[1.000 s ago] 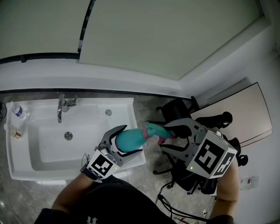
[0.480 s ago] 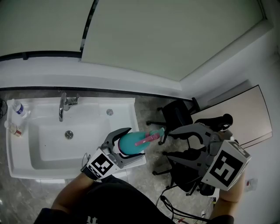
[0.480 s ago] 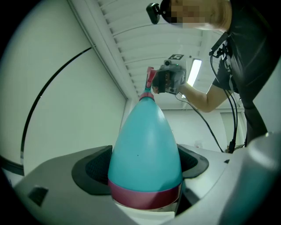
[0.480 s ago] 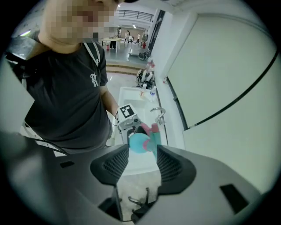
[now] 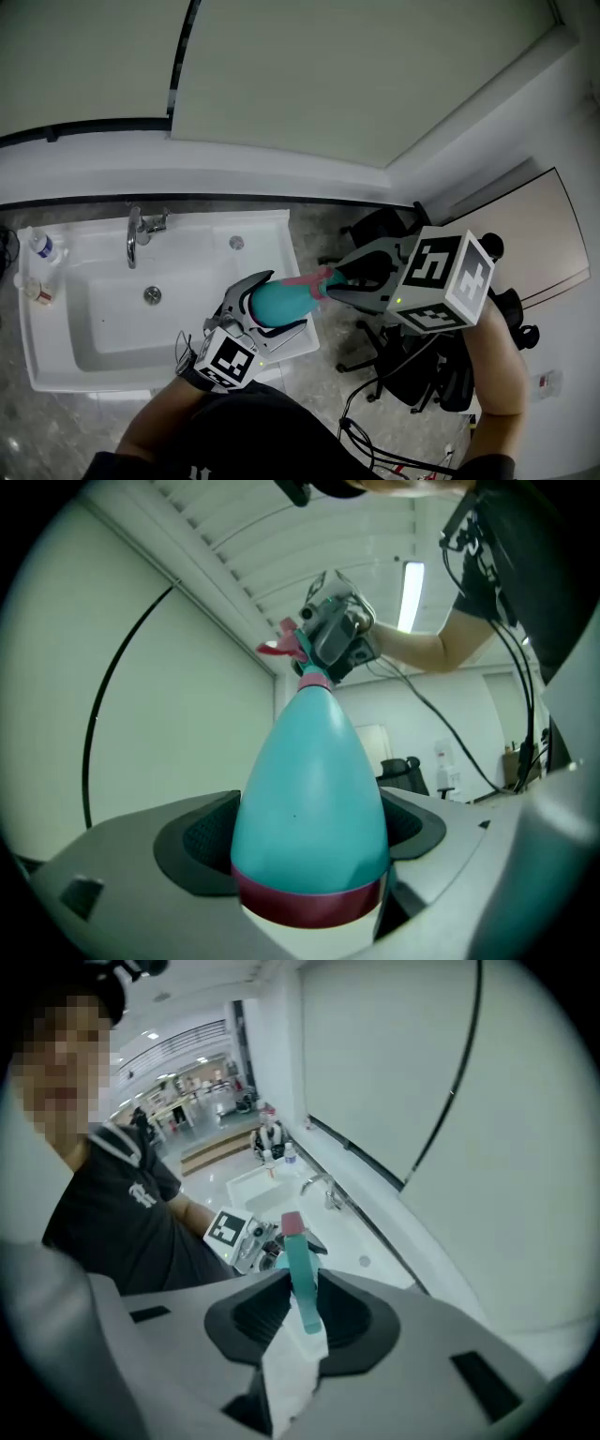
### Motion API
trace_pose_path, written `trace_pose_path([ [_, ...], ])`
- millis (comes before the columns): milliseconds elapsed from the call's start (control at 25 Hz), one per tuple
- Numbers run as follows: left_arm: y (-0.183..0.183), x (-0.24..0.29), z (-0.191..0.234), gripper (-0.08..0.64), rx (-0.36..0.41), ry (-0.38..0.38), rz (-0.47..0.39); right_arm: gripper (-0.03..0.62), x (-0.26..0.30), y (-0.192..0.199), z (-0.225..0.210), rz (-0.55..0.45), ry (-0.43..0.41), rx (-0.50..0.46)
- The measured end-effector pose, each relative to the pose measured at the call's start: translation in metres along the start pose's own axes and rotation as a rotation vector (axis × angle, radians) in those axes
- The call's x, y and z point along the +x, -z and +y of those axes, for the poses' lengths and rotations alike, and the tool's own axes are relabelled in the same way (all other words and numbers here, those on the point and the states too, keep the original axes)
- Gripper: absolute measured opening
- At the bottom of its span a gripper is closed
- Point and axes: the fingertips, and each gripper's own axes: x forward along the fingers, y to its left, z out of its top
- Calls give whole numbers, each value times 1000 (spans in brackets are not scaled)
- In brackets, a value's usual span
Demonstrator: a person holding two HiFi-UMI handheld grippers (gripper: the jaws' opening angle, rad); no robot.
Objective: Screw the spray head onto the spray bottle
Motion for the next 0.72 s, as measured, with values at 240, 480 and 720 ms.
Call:
trace_pose_path([
  [240,1,0,-15,420,-92,114,-48,91,-3,-2,15,-32,-85,147],
  [480,-9,-9,-31,420,-175,317,-93,91,-60,-2,31,-53,119,-446],
  [720,-2,-19,-40,420,-219,550,-41,205,-33,4,50,185,411,-1217],
])
